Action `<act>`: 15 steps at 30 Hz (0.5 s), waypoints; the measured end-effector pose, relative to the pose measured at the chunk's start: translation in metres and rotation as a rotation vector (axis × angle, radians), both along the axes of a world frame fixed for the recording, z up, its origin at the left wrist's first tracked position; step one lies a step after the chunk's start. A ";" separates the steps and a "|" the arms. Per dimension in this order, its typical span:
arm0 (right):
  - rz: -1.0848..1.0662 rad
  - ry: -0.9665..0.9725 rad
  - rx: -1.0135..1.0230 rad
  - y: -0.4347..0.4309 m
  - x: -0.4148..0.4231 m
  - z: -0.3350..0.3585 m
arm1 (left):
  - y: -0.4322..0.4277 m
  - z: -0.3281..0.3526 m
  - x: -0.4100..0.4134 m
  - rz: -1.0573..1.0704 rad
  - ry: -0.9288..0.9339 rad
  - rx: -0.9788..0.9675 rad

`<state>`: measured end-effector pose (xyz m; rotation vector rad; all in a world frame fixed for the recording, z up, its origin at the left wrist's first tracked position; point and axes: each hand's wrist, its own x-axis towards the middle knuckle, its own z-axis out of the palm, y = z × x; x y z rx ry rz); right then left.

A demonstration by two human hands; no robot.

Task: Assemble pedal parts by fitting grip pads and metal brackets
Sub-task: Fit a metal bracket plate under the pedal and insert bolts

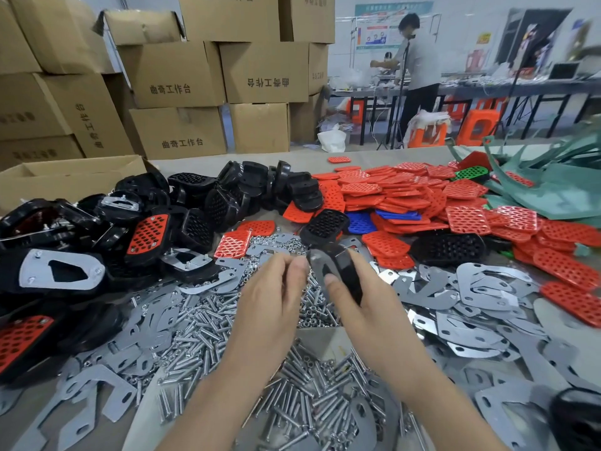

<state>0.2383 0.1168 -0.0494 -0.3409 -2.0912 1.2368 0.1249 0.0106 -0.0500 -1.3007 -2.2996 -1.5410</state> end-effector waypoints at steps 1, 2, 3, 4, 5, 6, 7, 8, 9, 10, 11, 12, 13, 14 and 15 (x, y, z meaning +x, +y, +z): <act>-0.049 0.012 -0.046 0.002 -0.001 0.000 | 0.000 -0.003 -0.003 0.014 0.055 -0.111; -0.107 0.034 -0.126 0.006 -0.001 0.000 | 0.000 -0.005 -0.006 0.031 0.143 -0.256; -0.159 0.064 -0.252 0.010 -0.001 0.000 | 0.000 -0.007 -0.008 0.045 0.237 -0.415; -0.196 0.094 -0.419 0.014 -0.001 0.000 | 0.000 -0.010 -0.010 0.054 0.310 -0.555; -0.205 0.119 -0.601 0.018 -0.001 0.002 | 0.001 -0.013 -0.010 0.066 0.355 -0.655; -0.196 0.146 -0.766 0.021 -0.001 0.003 | 0.001 -0.015 -0.011 0.083 0.381 -0.717; -0.187 0.173 -0.895 0.024 -0.001 0.004 | 0.003 -0.016 -0.010 0.100 0.397 -0.753; -0.188 0.199 -0.993 0.027 -0.002 0.005 | 0.005 -0.016 -0.010 0.108 0.409 -0.774; -0.192 0.214 -1.065 0.029 -0.002 0.006 | 0.008 -0.016 -0.011 0.106 0.419 -0.789; -0.195 0.217 -1.118 0.029 -0.002 0.007 | 0.010 -0.014 -0.011 0.096 0.430 -0.801; -0.192 0.213 -1.156 0.029 -0.003 0.009 | 0.011 -0.013 -0.012 0.082 0.431 -0.811; -0.180 0.206 -1.180 0.029 -0.003 0.009 | 0.011 -0.011 -0.013 0.065 0.419 -0.821; -0.162 0.199 -1.191 0.028 -0.003 0.010 | 0.010 -0.010 -0.014 0.047 0.405 -0.833; -0.150 0.189 -1.191 0.027 -0.002 0.011 | 0.009 -0.009 -0.015 0.034 0.400 -0.845; -0.148 0.178 -1.183 0.027 -0.001 0.011 | 0.007 -0.008 -0.015 0.027 0.403 -0.858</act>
